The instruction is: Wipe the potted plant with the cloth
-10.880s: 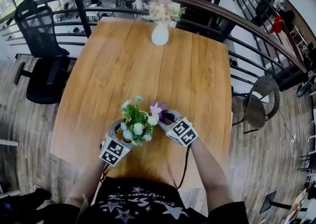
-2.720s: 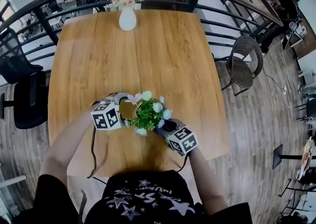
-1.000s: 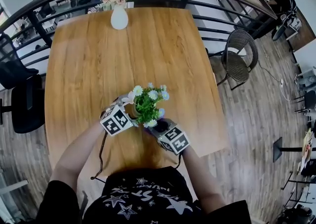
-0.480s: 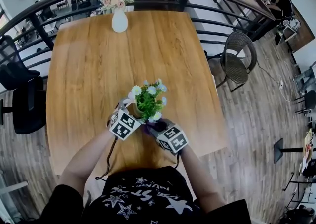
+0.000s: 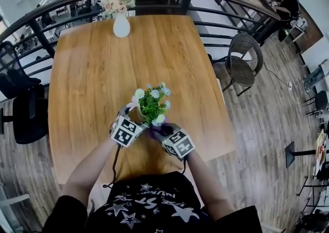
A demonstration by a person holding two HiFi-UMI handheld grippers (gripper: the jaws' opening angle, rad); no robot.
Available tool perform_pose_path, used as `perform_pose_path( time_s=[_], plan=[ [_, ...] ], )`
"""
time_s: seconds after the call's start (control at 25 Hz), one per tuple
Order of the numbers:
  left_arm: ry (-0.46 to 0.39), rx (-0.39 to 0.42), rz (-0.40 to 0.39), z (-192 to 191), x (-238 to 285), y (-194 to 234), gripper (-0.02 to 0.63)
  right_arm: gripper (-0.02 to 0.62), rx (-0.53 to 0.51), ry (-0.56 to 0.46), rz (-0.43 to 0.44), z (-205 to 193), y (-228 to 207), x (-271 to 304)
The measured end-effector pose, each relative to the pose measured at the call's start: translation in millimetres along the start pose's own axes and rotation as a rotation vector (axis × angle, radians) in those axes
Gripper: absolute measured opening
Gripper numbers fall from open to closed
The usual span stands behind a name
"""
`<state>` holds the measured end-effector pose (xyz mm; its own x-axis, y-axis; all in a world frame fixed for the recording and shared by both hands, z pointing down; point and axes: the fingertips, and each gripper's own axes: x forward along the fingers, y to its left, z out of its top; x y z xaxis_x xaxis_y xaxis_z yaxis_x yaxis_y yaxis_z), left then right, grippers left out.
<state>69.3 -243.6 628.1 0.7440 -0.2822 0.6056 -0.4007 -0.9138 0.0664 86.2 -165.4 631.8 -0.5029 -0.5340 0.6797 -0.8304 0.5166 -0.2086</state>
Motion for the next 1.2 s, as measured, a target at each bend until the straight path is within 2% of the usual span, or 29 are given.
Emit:
perform_pose_path(
  time_s=[0.12, 0.36, 0.64, 0.88, 1.04, 1.2],
  plan=[
    [-0.032, -0.033, 0.02, 0, -13, -4, 0.465, 0.083, 0.005, -0.006, -0.018, 0, 3, -6],
    [-0.076, -0.15, 0.036, -16, -46, -11, 0.465, 0.084, 0.02, -0.011, -0.068, -6, 9, -15],
    [-0.148, -0.13, 0.049, -21, -79, -19, 0.463, 0.084, 0.048, -0.036, -0.122, -16, 19, -28],
    [-0.199, -0.189, 0.079, -31, -104, -34, 0.463, 0.084, 0.003, -0.007, -0.07, -26, 41, -23],
    [-0.211, -0.217, 0.112, -36, -115, -42, 0.463, 0.084, -0.009, -0.056, -0.048, -11, 46, -22],
    [-0.21, -0.25, 0.141, -39, -124, -62, 0.463, 0.084, -0.014, -0.076, -0.019, -15, 58, -35]
  ],
)
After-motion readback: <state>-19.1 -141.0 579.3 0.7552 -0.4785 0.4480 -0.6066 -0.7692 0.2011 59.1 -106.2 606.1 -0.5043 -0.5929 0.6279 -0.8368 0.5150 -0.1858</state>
